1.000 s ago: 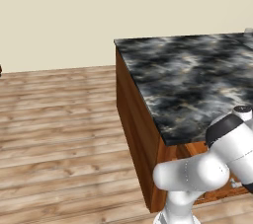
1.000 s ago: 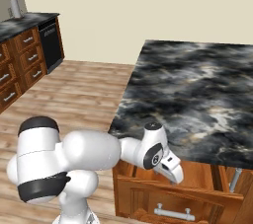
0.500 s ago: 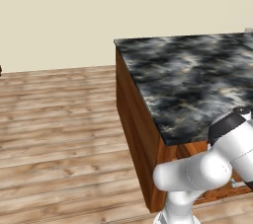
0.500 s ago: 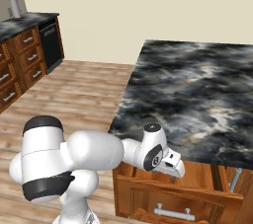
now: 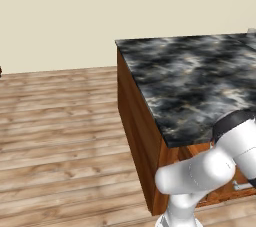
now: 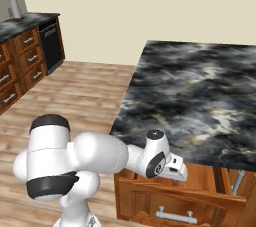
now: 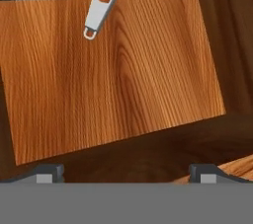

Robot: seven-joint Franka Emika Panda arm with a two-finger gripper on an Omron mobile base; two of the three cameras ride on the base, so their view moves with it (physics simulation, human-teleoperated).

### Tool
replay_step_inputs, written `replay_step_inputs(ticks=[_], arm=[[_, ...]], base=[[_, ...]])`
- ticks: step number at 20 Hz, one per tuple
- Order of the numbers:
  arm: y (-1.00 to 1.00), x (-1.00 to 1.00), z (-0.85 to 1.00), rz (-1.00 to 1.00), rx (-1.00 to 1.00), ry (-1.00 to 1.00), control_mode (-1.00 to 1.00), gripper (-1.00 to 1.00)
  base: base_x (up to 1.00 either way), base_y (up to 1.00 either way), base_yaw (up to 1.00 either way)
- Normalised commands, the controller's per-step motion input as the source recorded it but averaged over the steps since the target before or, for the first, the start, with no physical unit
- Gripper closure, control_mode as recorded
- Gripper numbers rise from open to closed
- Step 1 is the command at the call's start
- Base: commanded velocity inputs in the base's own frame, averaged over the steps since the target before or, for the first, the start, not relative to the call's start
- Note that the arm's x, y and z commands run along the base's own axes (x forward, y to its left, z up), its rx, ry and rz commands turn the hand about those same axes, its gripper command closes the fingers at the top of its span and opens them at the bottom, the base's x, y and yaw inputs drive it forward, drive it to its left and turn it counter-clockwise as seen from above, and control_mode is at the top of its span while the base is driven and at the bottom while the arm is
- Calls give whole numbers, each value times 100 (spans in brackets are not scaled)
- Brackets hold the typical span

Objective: Take the tongs from the drawer on the right and place them on the dining counter next to the tray containing the kebab skewer.

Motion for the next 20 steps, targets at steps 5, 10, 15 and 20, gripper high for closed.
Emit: replay_step_inputs(ticks=[5,10,15,20], arm=[[0,1,-12,9,0,1,-100,-100],[0,0,-19,8,0,0,-100,-100],[0,-9,-9,5,0,2,-100,-100],[1,-36,0,1,0,4,-100,-100]], base=[[0,0,0],[0,0,0],[0,0,0],[0,0,0]])
